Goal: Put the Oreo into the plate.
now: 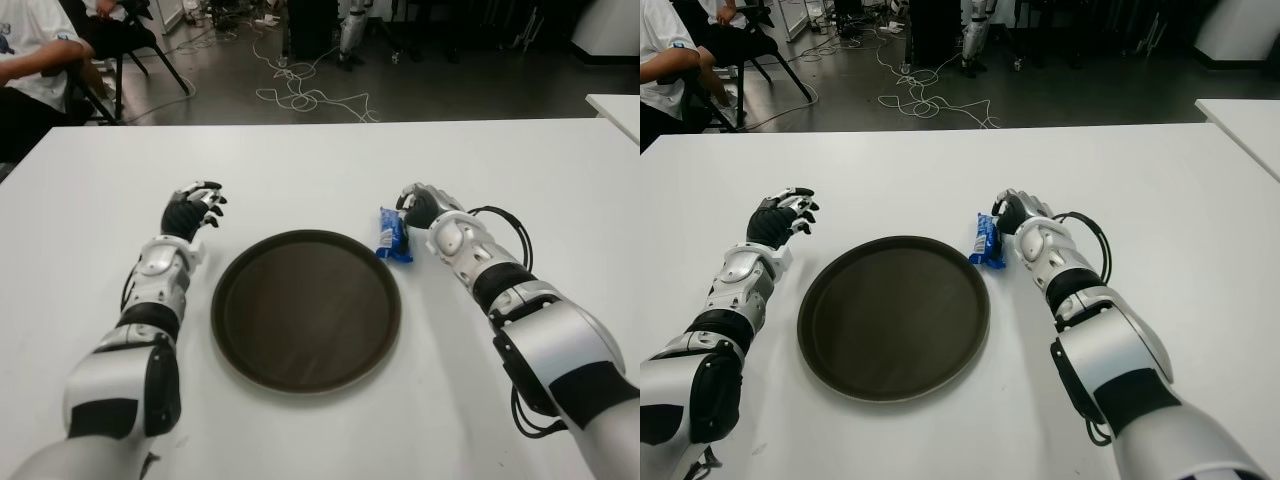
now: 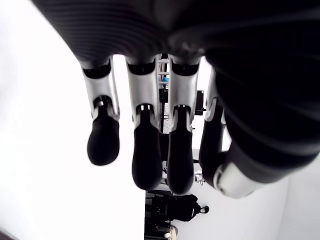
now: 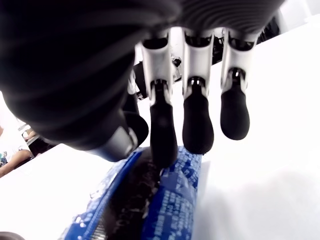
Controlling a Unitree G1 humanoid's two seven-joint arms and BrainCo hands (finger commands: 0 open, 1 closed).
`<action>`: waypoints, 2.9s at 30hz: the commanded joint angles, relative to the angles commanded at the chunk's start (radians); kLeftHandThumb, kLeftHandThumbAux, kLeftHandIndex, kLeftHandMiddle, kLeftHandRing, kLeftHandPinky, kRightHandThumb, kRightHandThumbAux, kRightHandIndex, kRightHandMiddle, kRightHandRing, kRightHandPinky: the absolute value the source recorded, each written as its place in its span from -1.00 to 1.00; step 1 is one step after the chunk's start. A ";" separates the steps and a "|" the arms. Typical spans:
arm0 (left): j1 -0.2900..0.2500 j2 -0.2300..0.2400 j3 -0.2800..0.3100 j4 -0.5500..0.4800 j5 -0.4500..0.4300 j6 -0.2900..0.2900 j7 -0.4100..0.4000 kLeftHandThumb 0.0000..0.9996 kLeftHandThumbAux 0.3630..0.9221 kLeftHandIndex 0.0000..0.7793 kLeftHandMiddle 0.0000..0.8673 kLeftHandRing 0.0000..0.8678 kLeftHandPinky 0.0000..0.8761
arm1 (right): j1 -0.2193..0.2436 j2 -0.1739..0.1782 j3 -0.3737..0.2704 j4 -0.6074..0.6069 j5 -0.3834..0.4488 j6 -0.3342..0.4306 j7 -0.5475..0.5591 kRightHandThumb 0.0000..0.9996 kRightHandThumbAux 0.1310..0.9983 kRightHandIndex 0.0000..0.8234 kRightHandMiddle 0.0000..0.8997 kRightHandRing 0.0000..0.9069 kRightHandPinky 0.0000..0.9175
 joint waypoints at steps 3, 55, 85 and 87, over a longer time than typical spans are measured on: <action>0.000 0.000 -0.001 0.000 0.001 -0.002 0.001 0.39 0.27 0.09 0.31 0.41 0.53 | -0.001 -0.001 0.003 0.002 -0.003 0.003 0.002 0.35 0.41 0.01 0.46 0.51 0.46; -0.006 0.003 -0.001 0.008 0.004 0.004 0.008 0.39 0.27 0.09 0.34 0.43 0.52 | -0.028 -0.020 0.025 -0.018 -0.035 -0.052 -0.100 -0.32 0.51 -0.48 -0.67 -0.60 -0.60; -0.005 -0.002 0.006 0.002 -0.003 0.005 0.003 0.39 0.26 0.09 0.33 0.42 0.53 | -0.041 -0.029 0.085 -0.043 -0.082 0.020 -0.117 -0.92 -0.62 -1.00 -1.00 -1.00 -1.00; -0.004 -0.001 0.005 0.003 -0.002 0.004 0.005 0.40 0.26 0.09 0.34 0.43 0.53 | -0.040 -0.031 0.087 -0.044 -0.084 0.022 -0.112 -0.93 -0.65 -1.00 -1.00 -1.00 -1.00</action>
